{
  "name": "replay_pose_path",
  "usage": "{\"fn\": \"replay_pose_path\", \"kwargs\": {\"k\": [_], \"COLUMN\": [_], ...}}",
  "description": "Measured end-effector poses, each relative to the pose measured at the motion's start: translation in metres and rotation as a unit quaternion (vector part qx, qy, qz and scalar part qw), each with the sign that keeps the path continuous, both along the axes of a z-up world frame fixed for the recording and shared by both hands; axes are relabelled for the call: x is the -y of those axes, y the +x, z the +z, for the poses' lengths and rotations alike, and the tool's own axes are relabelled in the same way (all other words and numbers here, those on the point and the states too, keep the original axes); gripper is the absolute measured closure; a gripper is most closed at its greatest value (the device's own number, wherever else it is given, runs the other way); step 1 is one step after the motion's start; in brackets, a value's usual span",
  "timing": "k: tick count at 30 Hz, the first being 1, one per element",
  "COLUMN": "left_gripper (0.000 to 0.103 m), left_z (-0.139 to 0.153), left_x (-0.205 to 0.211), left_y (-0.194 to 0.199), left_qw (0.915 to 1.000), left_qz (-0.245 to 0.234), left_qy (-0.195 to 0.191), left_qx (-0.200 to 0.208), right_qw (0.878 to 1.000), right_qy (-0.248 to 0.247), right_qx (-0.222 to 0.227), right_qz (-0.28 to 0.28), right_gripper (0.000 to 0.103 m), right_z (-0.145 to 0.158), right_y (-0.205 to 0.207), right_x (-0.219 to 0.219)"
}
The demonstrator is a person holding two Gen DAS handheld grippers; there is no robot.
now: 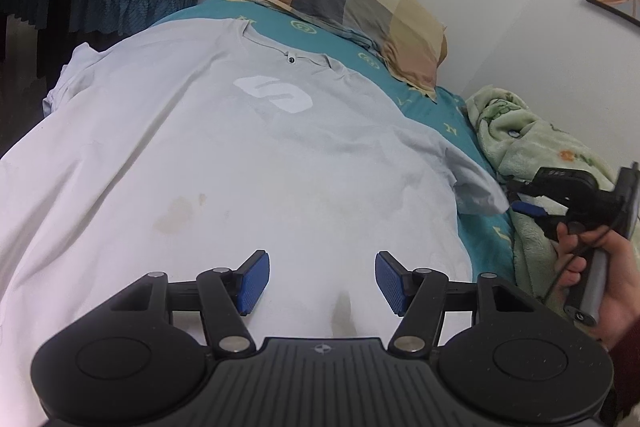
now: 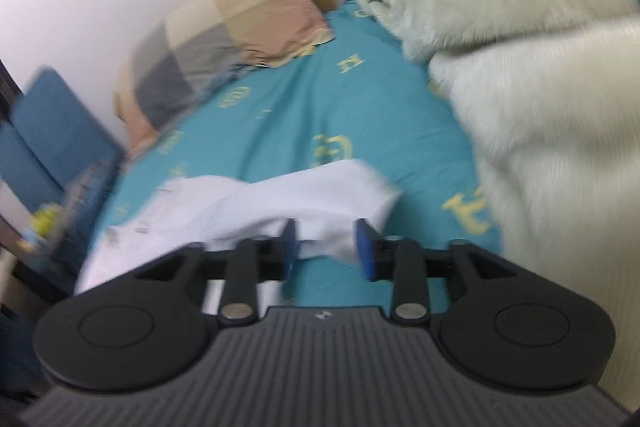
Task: Fold clothes
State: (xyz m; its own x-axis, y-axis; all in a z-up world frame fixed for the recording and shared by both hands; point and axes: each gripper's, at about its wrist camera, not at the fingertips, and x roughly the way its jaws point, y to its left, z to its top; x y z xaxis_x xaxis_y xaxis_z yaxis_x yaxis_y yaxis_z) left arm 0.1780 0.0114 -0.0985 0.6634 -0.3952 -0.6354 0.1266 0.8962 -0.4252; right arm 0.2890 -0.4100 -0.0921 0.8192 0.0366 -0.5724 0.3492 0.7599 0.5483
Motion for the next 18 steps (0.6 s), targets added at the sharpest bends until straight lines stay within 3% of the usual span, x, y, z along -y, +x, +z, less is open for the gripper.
{"fn": "replay_pose_path", "kwargs": {"k": [3,5,11,14,18], "left_gripper": [0.042,0.042,0.042,0.042,0.042], "left_z": [-0.001,-0.003,-0.013,-0.016,-0.018], "left_x": [0.0,-0.001,-0.006,-0.006,-0.007], "left_y": [0.001,0.003,0.011,0.014,0.016], "left_qw": [1.0,0.9999,0.9992,0.9989,0.9986], "left_qz": [0.004,0.009,0.016,0.016,0.017], "left_qy": [0.0,-0.006,-0.026,-0.032,-0.04], "left_qx": [-0.001,-0.007,-0.027,-0.031,-0.031], "right_qw": [0.998,0.992,0.958,0.943,0.926], "right_qy": [0.063,0.123,0.273,0.306,0.315], "right_qx": [0.019,0.008,-0.064,-0.033,0.022], "right_qz": [0.0,0.011,-0.057,-0.125,-0.205], "right_gripper": [0.054,0.054,0.054,0.054,0.055], "right_z": [0.001,-0.01,-0.074,-0.091,-0.093], "right_y": [-0.003,0.006,0.026,0.029,0.044], "right_x": [-0.008,-0.016,-0.023,-0.013,0.004]}}
